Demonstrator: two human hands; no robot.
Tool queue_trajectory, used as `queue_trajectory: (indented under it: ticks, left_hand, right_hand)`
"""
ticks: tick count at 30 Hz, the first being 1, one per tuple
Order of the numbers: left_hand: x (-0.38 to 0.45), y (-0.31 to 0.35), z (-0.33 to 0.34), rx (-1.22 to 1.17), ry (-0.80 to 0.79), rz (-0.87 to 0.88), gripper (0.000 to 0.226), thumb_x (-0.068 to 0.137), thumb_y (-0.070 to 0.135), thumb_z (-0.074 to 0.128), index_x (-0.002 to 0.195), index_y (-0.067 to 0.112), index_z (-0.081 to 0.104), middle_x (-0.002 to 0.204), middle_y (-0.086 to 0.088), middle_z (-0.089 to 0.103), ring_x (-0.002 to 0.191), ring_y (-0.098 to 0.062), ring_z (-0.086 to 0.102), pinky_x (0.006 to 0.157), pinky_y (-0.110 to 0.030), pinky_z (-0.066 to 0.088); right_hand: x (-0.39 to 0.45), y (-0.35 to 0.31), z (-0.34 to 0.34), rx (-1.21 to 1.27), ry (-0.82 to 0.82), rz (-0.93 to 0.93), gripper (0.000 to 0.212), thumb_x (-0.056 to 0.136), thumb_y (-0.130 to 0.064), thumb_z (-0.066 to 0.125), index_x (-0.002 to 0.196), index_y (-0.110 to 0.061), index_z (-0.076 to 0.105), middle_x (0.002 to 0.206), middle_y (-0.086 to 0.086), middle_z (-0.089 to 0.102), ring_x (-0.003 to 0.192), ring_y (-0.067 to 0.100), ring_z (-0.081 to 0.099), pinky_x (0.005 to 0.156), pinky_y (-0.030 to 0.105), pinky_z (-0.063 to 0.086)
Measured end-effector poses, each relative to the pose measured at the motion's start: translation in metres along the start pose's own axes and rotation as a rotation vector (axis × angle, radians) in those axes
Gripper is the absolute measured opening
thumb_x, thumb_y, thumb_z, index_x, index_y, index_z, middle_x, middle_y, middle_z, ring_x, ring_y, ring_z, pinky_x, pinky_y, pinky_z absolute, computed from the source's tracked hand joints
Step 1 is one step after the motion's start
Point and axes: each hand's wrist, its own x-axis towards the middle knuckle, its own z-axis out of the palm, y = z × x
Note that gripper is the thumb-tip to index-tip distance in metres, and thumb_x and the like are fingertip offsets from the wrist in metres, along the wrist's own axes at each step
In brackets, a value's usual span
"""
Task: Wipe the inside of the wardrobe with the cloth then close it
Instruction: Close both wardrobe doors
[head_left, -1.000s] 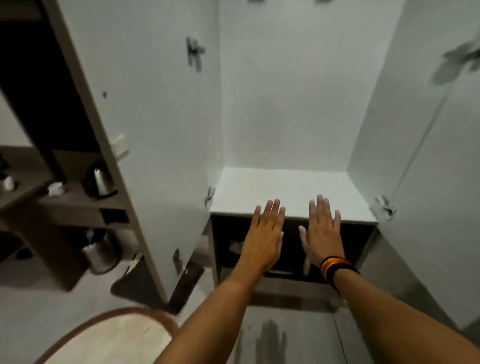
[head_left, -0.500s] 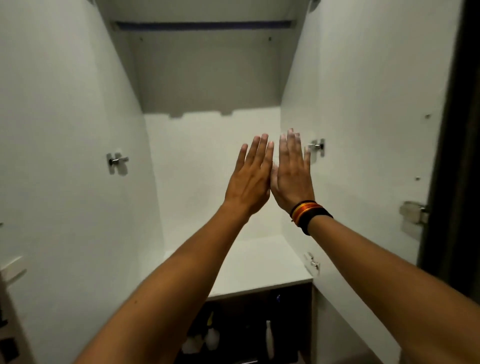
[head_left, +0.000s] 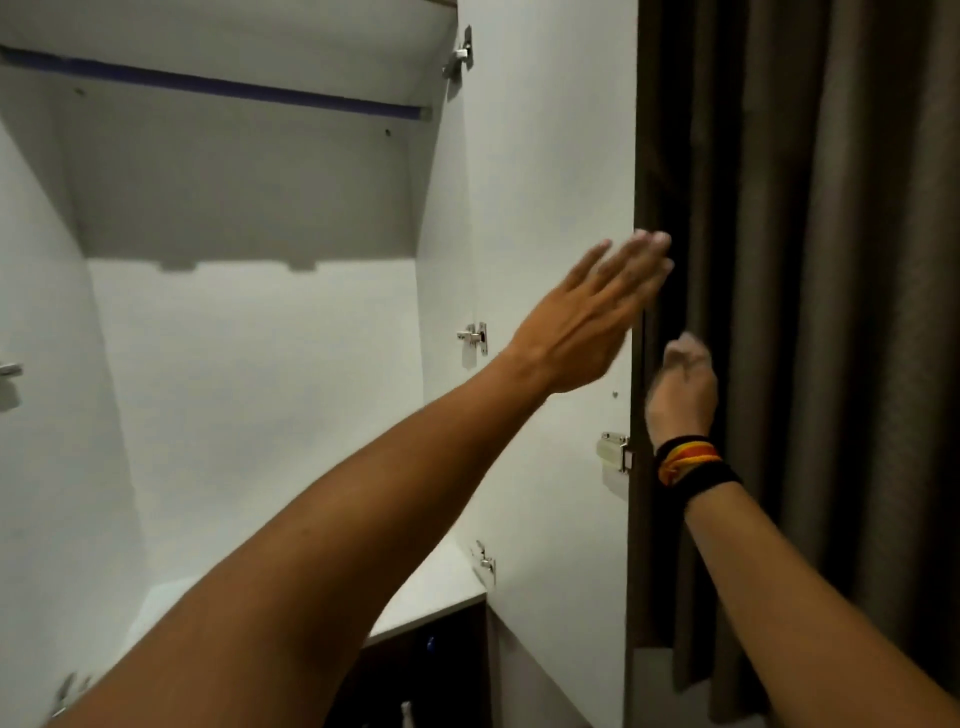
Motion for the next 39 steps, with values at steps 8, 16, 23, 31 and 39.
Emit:
queue_trajectory:
  ticks: [8,16,23,31,39]
  left_hand:
    - [0.049,0.035,0.013,0.222,-0.568,0.137,0.05,0.102,0.041,0.05,0.148,0.023,0.053,0.162,-0.006,0.042,0.158,-0.029,0.017,0.129,-0.051,0.004]
    - [-0.001,-0.027,-0.024,0.346,-0.473,0.366,0.039,0.102,0.021,0.053,0.14,0.016,0.06,0.148,-0.008,0.057,0.143,-0.031,0.045,0.126,-0.047,0.022]
    - [-0.063,-0.109,-0.057,0.29,-0.839,0.199,0.029,0.101,0.022,0.06,0.126,0.01,0.067,0.122,-0.006,0.07,0.112,-0.026,0.069,0.068,-0.028,0.049]
    - [-0.138,-0.205,-0.009,0.421,-0.971,0.004,0.024,0.102,0.012,0.054,0.118,0.009,0.071,0.121,-0.008,0.072,0.11,-0.028,0.07,0.078,-0.034,0.053]
    - [-0.165,-0.255,0.048,0.449,-1.022,-0.051,0.024,0.099,0.012,0.061,0.122,0.011,0.07,0.126,-0.009,0.07,0.115,-0.027,0.067,0.088,-0.034,0.054]
  right_hand:
    - [0.02,0.013,-0.008,0.267,-0.331,0.534,0.048,0.101,-0.038,0.044,0.144,-0.019,0.049,0.144,0.012,0.049,0.108,0.017,0.054,0.105,0.037,0.035]
    - [-0.054,-0.001,0.036,0.272,-0.38,0.476,0.021,0.096,-0.03,0.054,0.108,-0.016,0.065,0.117,0.005,0.065,0.103,0.025,0.061,0.095,0.039,0.044]
    - [-0.141,-0.008,0.125,0.3,-0.736,0.328,0.018,0.096,-0.028,0.059,0.101,-0.014,0.07,0.088,0.01,0.069,0.068,0.021,0.06,0.057,0.03,0.052]
    - [-0.18,0.002,0.277,0.244,-0.847,0.342,0.01,0.094,-0.015,0.062,0.091,-0.007,0.064,0.086,0.011,0.073,0.04,0.006,0.053,0.036,0.017,0.04]
    - [-0.182,0.036,0.371,0.289,-0.748,0.48,0.019,0.088,-0.016,0.065,0.069,-0.016,0.066,0.081,0.006,0.069,0.077,0.025,0.063,0.066,0.032,0.053]
